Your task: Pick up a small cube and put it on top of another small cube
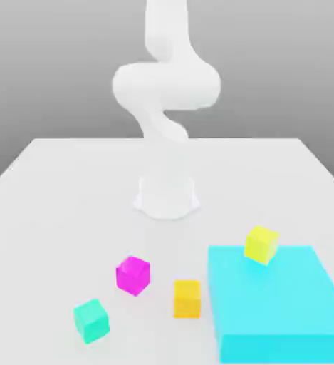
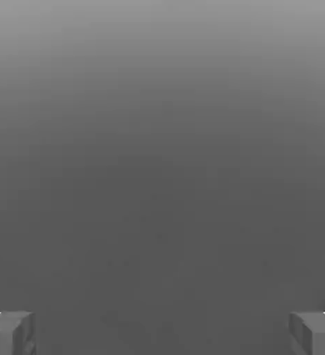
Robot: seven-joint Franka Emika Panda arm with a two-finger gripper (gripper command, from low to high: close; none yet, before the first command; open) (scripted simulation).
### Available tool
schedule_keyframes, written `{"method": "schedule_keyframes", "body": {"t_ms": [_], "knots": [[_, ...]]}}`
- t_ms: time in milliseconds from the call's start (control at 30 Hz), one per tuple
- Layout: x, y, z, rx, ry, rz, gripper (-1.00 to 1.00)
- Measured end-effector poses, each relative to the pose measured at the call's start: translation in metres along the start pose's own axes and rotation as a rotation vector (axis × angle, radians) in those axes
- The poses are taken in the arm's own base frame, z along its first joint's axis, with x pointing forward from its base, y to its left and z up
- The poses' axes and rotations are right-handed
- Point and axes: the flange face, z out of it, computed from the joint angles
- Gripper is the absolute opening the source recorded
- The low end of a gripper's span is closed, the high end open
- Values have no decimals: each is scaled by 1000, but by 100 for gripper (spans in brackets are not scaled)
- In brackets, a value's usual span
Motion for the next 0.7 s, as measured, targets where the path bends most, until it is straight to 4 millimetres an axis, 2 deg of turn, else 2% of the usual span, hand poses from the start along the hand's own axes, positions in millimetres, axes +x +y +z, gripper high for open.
{"method": "schedule_keyframes", "body": {"t_ms": [167,367,533,700], "knots": [[-17,15,88,-4,-149,-198,0],[-58,37,180,-6,-309,-435,0],[-105,61,245,-6,-433,-637,0],[-156,92,296,-9,-549,-844,0]]}}
